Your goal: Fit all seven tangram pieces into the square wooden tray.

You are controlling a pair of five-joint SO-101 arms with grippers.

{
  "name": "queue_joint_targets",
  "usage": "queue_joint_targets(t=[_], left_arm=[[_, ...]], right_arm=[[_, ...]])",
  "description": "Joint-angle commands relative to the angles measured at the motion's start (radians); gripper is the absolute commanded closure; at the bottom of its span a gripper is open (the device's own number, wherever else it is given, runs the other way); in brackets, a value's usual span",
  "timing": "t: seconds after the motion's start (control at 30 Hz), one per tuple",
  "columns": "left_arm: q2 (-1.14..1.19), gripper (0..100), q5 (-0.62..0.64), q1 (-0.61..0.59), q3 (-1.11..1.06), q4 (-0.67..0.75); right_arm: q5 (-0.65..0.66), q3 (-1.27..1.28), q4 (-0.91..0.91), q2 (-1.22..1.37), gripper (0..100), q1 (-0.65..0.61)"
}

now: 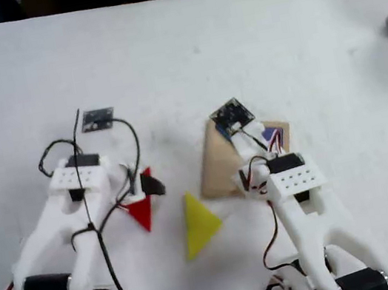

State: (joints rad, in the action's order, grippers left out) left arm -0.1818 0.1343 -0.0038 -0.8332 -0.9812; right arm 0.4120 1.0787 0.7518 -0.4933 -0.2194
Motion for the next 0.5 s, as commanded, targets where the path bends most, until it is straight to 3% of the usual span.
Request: queue_joint_targets(t=[0.0, 0.17, 0.47], left_arm=[[-0.002, 60, 0.011, -0.012, 0.006, -0.003], [0.064, 61, -0.025, -0.008, 0.023, 0.032], [0.263, 61, -0.068, 0.008, 0.206, -0.075]], right_arm=[[0.023, -0.021, 0.012, -0.027, 97.8, 0.008], [0.021, -0.021, 0.013, -0.027, 97.8, 0.008], [0.021, -0.021, 0.013, -0.027, 97.8, 0.008]])
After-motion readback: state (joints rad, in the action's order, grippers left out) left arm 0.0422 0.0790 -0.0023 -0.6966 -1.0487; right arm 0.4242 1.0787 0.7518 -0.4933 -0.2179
